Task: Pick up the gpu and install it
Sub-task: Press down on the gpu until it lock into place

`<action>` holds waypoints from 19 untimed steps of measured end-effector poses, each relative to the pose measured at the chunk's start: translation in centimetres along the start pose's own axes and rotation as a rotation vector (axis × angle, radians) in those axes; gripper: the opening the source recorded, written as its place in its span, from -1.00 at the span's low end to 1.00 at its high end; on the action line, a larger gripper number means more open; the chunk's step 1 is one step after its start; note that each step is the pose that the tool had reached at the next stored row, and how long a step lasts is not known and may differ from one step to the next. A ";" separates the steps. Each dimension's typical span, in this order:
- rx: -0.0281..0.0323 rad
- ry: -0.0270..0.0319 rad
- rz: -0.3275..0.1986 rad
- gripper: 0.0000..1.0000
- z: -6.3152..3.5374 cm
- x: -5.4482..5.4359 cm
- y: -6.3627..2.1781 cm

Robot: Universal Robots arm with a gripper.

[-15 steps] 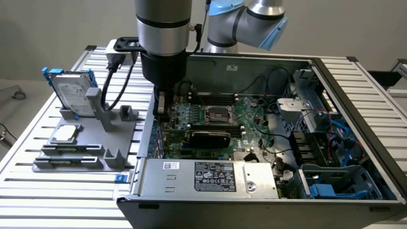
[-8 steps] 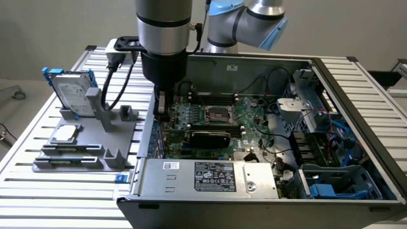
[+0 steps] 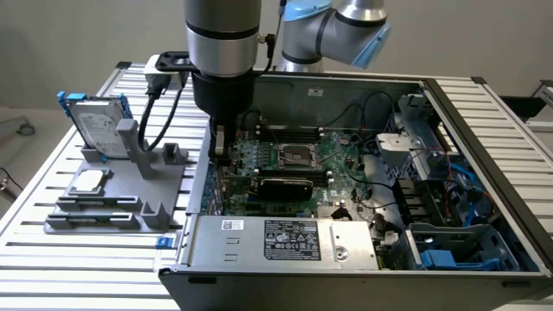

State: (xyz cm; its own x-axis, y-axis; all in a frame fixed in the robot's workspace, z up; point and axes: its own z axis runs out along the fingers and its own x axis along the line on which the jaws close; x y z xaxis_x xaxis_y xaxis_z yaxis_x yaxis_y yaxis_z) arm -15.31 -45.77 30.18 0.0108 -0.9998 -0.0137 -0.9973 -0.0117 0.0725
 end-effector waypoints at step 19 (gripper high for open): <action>-0.0029 -0.0005 0.000 -0.79 -0.36 0.1 -0.96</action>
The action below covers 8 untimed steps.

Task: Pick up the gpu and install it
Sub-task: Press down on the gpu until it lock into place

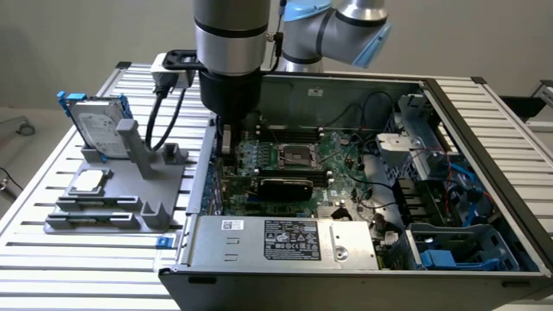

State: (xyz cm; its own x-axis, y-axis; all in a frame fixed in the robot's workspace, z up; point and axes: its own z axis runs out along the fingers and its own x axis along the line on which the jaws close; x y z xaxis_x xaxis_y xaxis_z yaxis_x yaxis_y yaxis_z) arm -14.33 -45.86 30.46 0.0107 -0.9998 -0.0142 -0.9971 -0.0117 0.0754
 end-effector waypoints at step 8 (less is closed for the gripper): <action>-0.0001 0.0000 -0.002 -0.79 -0.23 0.2 -3.03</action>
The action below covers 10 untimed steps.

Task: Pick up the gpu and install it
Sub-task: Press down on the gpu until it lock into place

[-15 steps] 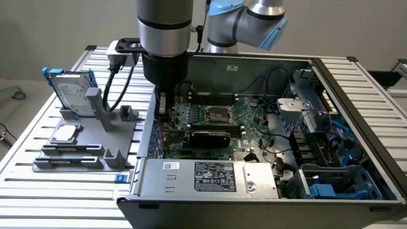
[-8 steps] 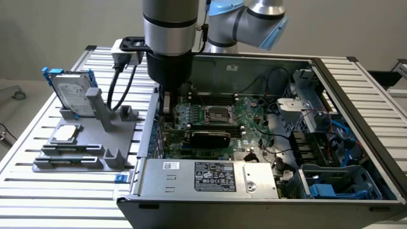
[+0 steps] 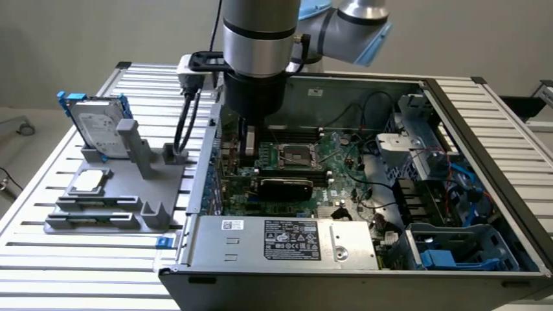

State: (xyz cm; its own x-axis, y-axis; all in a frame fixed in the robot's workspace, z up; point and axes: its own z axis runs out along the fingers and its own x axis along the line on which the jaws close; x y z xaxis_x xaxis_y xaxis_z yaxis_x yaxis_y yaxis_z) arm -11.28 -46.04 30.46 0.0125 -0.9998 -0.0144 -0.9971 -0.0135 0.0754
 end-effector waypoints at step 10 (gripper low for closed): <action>0.0000 -0.0072 -0.004 -0.79 -0.34 0.2 -4.45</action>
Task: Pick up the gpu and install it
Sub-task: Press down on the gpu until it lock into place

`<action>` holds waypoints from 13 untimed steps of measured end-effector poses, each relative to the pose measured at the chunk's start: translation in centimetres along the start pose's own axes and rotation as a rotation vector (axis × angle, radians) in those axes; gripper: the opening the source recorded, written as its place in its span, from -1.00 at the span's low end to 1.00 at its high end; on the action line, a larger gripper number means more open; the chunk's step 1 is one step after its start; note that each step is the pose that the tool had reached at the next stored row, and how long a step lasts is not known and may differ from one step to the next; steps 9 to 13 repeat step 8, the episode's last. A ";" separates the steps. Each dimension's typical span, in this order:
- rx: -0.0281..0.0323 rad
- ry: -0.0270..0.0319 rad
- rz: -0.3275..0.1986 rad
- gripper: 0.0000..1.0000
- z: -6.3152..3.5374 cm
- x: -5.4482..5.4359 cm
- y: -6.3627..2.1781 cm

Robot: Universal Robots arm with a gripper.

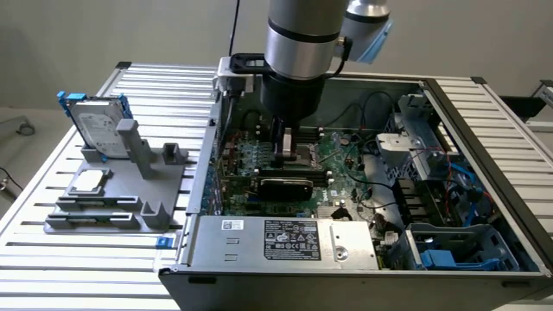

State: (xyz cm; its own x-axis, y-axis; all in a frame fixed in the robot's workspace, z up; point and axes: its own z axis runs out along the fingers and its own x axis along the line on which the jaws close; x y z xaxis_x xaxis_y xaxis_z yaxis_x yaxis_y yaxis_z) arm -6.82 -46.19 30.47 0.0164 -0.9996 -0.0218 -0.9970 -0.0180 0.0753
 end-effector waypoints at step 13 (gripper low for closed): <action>0.0009 -0.0021 -0.001 -0.79 -0.03 0.0 -0.45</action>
